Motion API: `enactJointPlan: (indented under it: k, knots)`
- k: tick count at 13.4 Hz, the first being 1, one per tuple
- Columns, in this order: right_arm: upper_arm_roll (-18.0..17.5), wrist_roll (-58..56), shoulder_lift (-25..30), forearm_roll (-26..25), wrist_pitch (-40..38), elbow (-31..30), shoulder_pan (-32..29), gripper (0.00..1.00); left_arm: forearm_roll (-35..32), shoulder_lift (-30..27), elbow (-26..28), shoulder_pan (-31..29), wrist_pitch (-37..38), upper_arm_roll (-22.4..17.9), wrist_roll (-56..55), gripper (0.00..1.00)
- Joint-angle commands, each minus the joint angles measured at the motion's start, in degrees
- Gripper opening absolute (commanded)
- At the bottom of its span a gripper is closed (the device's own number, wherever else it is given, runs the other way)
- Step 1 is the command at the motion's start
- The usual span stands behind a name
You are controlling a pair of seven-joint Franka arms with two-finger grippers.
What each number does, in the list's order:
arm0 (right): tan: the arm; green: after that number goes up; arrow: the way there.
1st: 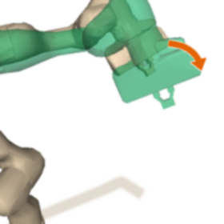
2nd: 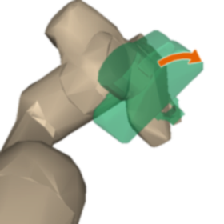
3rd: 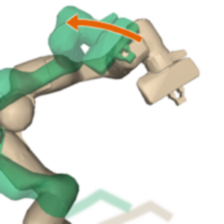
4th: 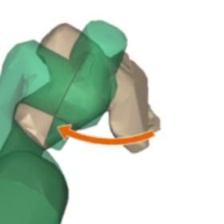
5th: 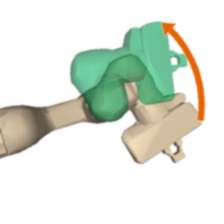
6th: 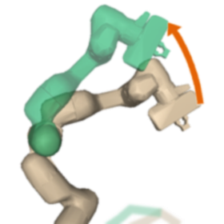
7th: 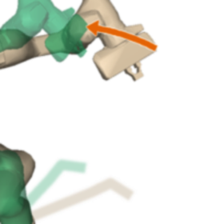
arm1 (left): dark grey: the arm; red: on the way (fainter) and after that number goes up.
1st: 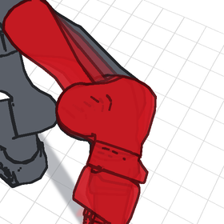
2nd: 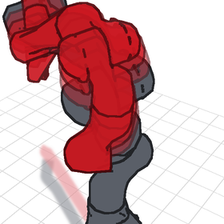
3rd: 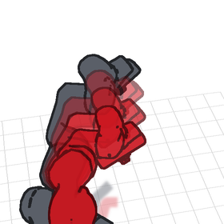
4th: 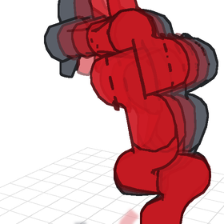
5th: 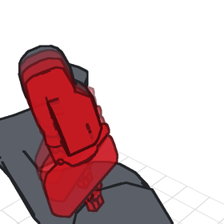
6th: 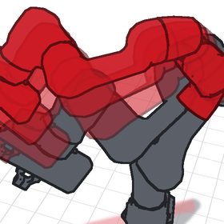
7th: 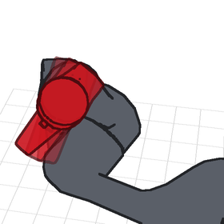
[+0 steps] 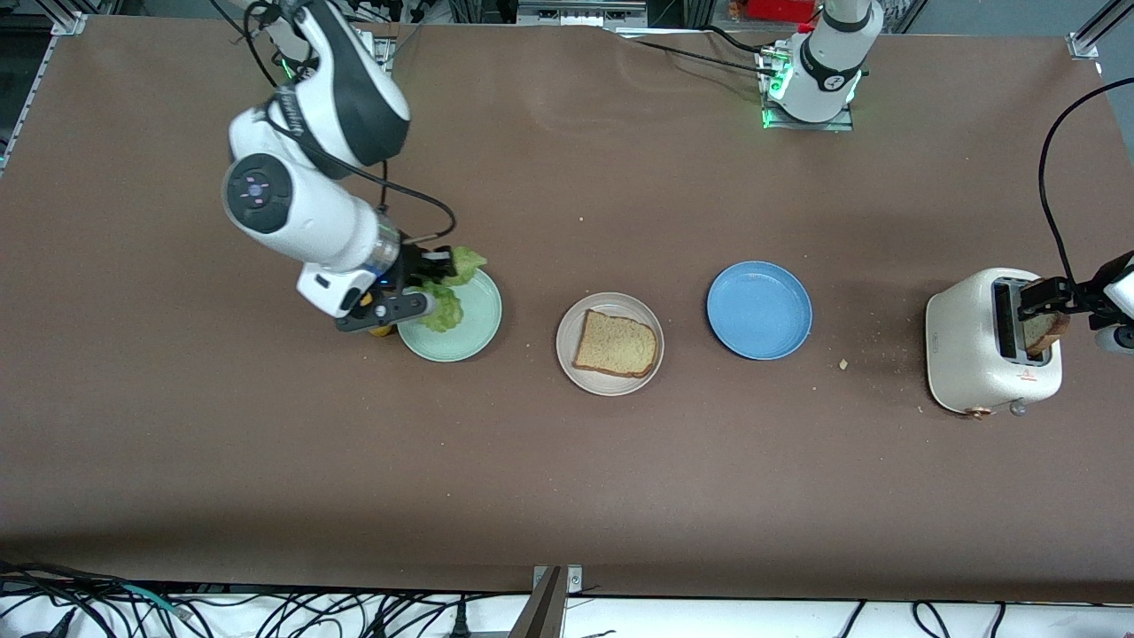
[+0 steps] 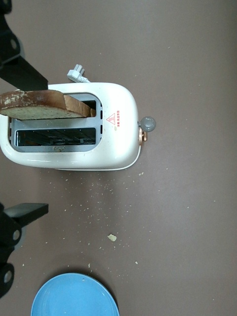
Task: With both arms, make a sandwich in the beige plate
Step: 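Lift the lettuce leaf with the right gripper toward the green plate, then carry the lettuce leaf over the toast on the beige plate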
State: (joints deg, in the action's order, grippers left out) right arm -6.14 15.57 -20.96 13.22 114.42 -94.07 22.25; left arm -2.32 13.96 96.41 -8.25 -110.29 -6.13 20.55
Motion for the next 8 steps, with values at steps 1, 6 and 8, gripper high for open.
enactJointPlan:
  k: [1, 6, 8]
  knots:
    - [-1.6, 11.8, -2.9, 1.2, 6.8, 0.4, 2.6, 0.00, 0.3, -0.5, 0.7, -0.5, -0.9, -0.1, 0.9, 1.00]
    - [-3.9, 31.1, -10.8, 0.5, 17.8, 3.3, 8.3, 0.00, 0.2, -0.2, 2.9, -3.1, -3.7, -0.2, 1.1, 1.00]
    - [-4.6, 34.6, -13.9, 0.6, 25.0, 3.6, 9.7, 0.00, 0.2, -0.2, 5.4, -3.9, -6.4, -0.2, 1.1, 1.00]
